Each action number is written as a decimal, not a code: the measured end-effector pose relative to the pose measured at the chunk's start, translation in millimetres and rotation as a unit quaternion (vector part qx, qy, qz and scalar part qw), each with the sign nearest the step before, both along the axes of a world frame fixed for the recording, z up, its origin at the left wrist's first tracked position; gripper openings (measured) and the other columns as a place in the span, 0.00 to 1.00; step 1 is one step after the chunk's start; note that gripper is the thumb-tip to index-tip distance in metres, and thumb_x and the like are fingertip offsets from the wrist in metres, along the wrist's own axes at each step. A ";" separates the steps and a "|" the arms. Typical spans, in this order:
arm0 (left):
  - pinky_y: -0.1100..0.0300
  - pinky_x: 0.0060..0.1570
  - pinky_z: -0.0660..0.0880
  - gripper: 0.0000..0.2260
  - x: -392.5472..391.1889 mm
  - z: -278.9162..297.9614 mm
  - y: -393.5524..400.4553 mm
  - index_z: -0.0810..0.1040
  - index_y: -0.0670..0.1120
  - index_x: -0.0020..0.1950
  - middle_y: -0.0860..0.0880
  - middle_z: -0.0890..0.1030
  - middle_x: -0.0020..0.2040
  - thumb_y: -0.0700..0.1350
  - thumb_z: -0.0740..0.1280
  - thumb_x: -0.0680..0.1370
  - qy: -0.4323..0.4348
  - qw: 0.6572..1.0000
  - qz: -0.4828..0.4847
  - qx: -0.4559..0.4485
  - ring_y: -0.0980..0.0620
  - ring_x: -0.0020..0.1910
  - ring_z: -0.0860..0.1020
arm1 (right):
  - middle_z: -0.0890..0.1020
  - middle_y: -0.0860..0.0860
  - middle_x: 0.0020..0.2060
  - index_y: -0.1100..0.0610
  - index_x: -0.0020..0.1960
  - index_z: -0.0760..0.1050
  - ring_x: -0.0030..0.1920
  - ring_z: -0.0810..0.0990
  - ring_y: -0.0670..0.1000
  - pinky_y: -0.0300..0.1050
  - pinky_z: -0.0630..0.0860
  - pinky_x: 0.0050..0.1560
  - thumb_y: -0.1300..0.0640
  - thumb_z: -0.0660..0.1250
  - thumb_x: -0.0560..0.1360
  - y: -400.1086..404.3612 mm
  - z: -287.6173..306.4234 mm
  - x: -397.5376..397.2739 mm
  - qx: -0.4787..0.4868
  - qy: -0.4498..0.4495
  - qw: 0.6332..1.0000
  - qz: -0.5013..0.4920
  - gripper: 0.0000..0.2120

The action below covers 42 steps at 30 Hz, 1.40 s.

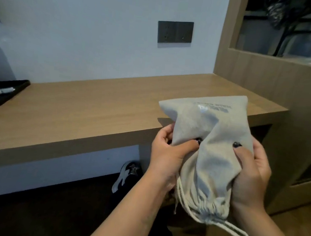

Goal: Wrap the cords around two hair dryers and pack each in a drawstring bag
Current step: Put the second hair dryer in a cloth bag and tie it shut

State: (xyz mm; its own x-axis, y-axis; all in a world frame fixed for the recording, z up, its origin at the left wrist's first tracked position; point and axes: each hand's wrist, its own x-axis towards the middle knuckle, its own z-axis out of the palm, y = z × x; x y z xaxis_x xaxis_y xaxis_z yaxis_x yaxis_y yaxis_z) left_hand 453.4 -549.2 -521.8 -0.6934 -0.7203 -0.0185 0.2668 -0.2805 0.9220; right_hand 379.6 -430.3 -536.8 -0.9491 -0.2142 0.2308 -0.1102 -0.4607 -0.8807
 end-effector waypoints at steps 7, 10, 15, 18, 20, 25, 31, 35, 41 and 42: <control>0.51 0.51 0.81 0.27 -39.2 -30.9 35.1 0.75 0.55 0.61 0.53 0.81 0.56 0.38 0.77 0.66 -0.084 0.991 -0.079 -0.063 0.54 0.52 0.82 | 0.80 0.54 0.57 0.49 0.68 0.69 0.55 0.81 0.56 0.50 0.78 0.49 0.54 0.72 0.71 43.3 -47.7 -27.2 0.034 -0.117 0.992 -0.025 0.27; 0.57 0.52 0.80 0.25 -55.2 -53.6 44.9 0.75 0.55 0.60 0.55 0.81 0.54 0.39 0.78 0.67 -0.108 0.984 -0.102 -0.098 0.58 0.51 0.81 | 0.83 0.55 0.53 0.49 0.66 0.72 0.52 0.83 0.57 0.55 0.80 0.49 0.51 0.74 0.65 55.7 -74.6 -38.0 0.065 -0.178 0.982 0.026 0.30; 0.54 0.58 0.78 0.22 -80.9 -95.7 52.0 0.75 0.53 0.61 0.55 0.80 0.56 0.42 0.76 0.69 -0.178 0.969 -0.124 -0.119 0.56 0.55 0.78 | 0.84 0.56 0.53 0.48 0.64 0.74 0.51 0.84 0.60 0.64 0.79 0.54 0.56 0.75 0.67 67.1 -125.4 -64.3 0.115 -0.272 0.952 0.079 0.26; 0.49 0.58 0.78 0.24 -91.0 -117.7 47.8 0.77 0.53 0.61 0.53 0.81 0.57 0.46 0.75 0.66 -0.209 0.966 -0.128 -0.077 0.53 0.55 0.80 | 0.84 0.55 0.53 0.48 0.63 0.73 0.52 0.84 0.60 0.63 0.79 0.55 0.58 0.74 0.70 68.2 -147.2 -81.0 0.128 -0.306 0.938 0.096 0.23; 0.48 0.58 0.78 0.25 -97.0 -132.6 41.6 0.76 0.52 0.63 0.51 0.81 0.58 0.46 0.74 0.67 -0.229 0.963 -0.137 -0.041 0.51 0.56 0.81 | 0.83 0.55 0.54 0.47 0.63 0.72 0.53 0.83 0.59 0.61 0.79 0.54 0.56 0.74 0.70 63.8 -160.8 -91.2 0.151 -0.313 0.931 0.112 0.24; 0.54 0.55 0.79 0.18 -114.0 -167.1 17.5 0.74 0.50 0.64 0.49 0.80 0.58 0.35 0.67 0.77 -0.238 0.960 -0.140 0.050 0.51 0.55 0.81 | 0.82 0.51 0.54 0.47 0.62 0.72 0.53 0.82 0.57 0.59 0.80 0.54 0.56 0.76 0.68 37.9 -192.9 -118.0 0.228 -0.312 0.919 0.085 0.26; 0.64 0.49 0.77 0.21 -141.7 -198.6 -12.6 0.70 0.46 0.70 0.49 0.77 0.62 0.33 0.63 0.78 -0.270 0.952 -0.135 0.051 0.56 0.54 0.79 | 0.82 0.53 0.53 0.52 0.66 0.70 0.51 0.82 0.55 0.52 0.80 0.51 0.58 0.76 0.68 1.2 -226.6 -161.8 0.278 -0.317 0.904 0.063 0.29; 0.78 0.41 0.70 0.18 -141.2 -218.8 -31.1 0.73 0.49 0.65 0.48 0.74 0.64 0.34 0.64 0.78 -0.330 0.937 -0.084 -0.073 0.56 0.54 0.74 | 0.77 0.52 0.59 0.49 0.73 0.61 0.56 0.78 0.55 0.50 0.77 0.53 0.54 0.77 0.65 -27.9 -249.4 -191.5 0.332 -0.293 0.895 0.057 0.41; 0.70 0.62 0.62 0.22 -123.9 -254.6 -37.9 0.69 0.50 0.71 0.45 0.66 0.72 0.38 0.64 0.78 -0.425 0.864 -0.057 -0.266 0.48 0.67 0.70 | 0.78 0.55 0.57 0.59 0.70 0.65 0.53 0.78 0.55 0.49 0.79 0.50 0.53 0.78 0.65 -69.3 -280.0 -221.0 0.374 -0.271 0.885 0.056 0.39; 0.76 0.62 0.58 0.23 -122.2 -257.1 -35.0 0.70 0.51 0.71 0.45 0.60 0.74 0.36 0.65 0.77 -0.420 0.863 -0.059 -0.275 0.49 0.69 0.68 | 0.80 0.55 0.53 0.60 0.68 0.69 0.47 0.80 0.53 0.45 0.79 0.42 0.53 0.80 0.63 -74.7 -282.7 -223.8 0.369 -0.255 0.892 0.050 0.37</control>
